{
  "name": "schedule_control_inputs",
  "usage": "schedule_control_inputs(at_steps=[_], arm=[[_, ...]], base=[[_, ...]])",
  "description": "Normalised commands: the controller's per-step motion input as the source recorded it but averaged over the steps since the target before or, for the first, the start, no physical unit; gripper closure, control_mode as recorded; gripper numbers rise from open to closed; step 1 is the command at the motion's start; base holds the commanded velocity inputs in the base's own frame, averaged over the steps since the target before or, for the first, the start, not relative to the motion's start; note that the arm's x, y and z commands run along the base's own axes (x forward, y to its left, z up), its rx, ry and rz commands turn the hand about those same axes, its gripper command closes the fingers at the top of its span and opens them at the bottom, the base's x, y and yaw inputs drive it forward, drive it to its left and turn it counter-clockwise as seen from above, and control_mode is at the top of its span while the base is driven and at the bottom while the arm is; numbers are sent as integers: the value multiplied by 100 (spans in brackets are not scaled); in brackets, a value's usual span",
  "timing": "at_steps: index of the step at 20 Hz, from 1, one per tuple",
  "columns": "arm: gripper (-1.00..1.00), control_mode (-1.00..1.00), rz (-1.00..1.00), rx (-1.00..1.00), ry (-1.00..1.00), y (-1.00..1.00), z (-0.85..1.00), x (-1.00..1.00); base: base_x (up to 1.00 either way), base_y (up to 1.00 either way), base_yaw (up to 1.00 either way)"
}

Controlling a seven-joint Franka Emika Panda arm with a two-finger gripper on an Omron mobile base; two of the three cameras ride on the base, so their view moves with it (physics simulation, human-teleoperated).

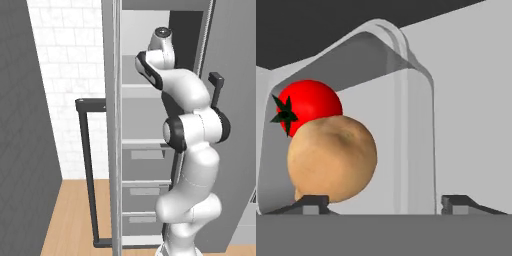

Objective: Take the meat container that has the fish and place it on the second highest rack of the freezer. Then take the vegetable container that has the tomato and squash and place it on the highest rack of the freezer.

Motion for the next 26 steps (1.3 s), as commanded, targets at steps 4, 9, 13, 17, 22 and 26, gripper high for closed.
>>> schedule_control_inputs(at_steps=[4, 9, 13, 17, 22, 26], arm=[[-100, -100, 0, -7, -33, 1, -17, -31], [-100, -100, 0, -7, -22, 0, -6, -65], [-100, -100, 0, -1, -6, 6, 17, -63], [-100, -100, 0, 0, -1, 1, 31, -95], [-100, -100, 0, -3, 0, 0, 6, -100], [-100, -100, 1, -5, 0, 0, -18, -100]], base=[[0, 0, 0], [0, 0, 0], [0, 0, 0], [0, 0, 0], [0, 0, 0], [0, 0, 0]])
